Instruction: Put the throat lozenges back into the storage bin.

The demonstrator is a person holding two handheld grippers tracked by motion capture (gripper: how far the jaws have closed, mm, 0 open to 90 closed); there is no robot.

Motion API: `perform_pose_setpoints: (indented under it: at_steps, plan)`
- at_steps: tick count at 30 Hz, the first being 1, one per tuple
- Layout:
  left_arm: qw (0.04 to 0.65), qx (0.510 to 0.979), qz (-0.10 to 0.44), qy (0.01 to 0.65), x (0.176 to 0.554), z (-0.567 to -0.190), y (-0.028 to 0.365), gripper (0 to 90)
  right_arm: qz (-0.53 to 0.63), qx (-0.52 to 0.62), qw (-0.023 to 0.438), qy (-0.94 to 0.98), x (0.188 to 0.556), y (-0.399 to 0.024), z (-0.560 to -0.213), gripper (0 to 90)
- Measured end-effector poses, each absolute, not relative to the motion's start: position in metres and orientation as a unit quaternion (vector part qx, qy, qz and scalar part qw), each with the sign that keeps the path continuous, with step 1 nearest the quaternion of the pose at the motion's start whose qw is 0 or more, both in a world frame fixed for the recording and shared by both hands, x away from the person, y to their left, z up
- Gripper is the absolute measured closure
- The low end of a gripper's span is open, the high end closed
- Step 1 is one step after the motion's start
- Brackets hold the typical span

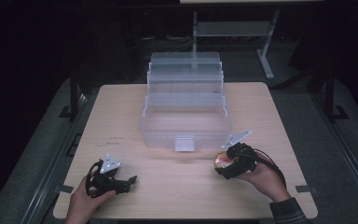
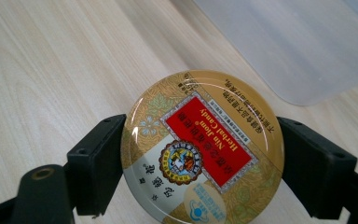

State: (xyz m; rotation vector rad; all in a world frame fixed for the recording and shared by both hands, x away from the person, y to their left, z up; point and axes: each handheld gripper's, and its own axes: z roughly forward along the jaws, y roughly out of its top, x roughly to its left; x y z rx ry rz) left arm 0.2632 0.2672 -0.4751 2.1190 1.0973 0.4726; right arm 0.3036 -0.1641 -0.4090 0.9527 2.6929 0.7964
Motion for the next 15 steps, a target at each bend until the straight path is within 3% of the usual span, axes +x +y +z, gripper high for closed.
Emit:
perform_pose_setpoints:
  at_steps: [15]
  plan:
    - [0.347, 0.817, 0.182, 0.423, 0.263, -0.475, 0.267, 10.6, 0.275, 0.340, 0.106, 0.893, 0.307, -0.186, -0.392, 19.7]
